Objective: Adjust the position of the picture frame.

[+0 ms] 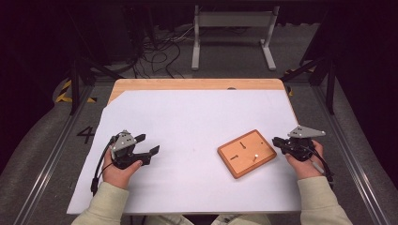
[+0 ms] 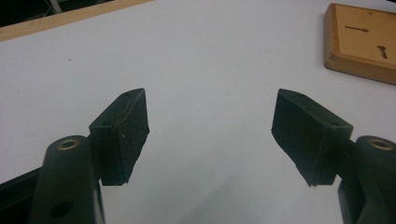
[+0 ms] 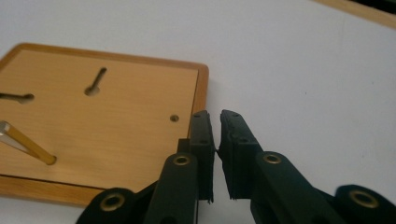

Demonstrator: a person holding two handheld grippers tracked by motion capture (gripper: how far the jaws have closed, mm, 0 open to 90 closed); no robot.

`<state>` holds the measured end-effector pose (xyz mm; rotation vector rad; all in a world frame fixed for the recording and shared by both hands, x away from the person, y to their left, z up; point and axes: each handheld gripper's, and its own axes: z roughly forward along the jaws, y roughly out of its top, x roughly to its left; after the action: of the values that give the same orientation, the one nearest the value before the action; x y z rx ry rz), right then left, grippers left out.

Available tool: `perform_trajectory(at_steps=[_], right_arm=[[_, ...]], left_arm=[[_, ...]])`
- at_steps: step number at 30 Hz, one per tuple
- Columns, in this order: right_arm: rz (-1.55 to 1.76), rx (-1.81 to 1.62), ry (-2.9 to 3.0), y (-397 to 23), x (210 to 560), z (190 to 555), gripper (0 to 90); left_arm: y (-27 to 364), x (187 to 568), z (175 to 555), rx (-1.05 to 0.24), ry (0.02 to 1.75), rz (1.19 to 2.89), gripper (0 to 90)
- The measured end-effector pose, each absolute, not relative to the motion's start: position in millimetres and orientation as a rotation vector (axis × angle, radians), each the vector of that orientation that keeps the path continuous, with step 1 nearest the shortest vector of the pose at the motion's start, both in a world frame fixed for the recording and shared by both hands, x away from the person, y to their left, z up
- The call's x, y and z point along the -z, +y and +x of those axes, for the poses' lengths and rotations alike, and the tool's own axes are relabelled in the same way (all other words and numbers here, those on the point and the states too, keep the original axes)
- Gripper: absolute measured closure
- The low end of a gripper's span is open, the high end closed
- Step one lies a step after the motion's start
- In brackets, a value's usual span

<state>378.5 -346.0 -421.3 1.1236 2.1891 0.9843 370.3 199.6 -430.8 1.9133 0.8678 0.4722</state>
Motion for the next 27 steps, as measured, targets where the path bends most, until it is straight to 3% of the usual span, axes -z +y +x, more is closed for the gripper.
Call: perform_trajectory(at_steps=[6, 27], right_arm=[[1.193, -0.903, 2.234, -348.8, 428.4, 381.5, 88.9], [1.258, -0.807, 2.318, -344.1, 435.6, 382.3, 90.0]], left_arm=[[199.8, 430.9, 370.2, -0.472, 0.874, 1.915, 27.7], [199.4, 432.0, 370.9, -0.472, 0.879, 1.928, 27.6]])
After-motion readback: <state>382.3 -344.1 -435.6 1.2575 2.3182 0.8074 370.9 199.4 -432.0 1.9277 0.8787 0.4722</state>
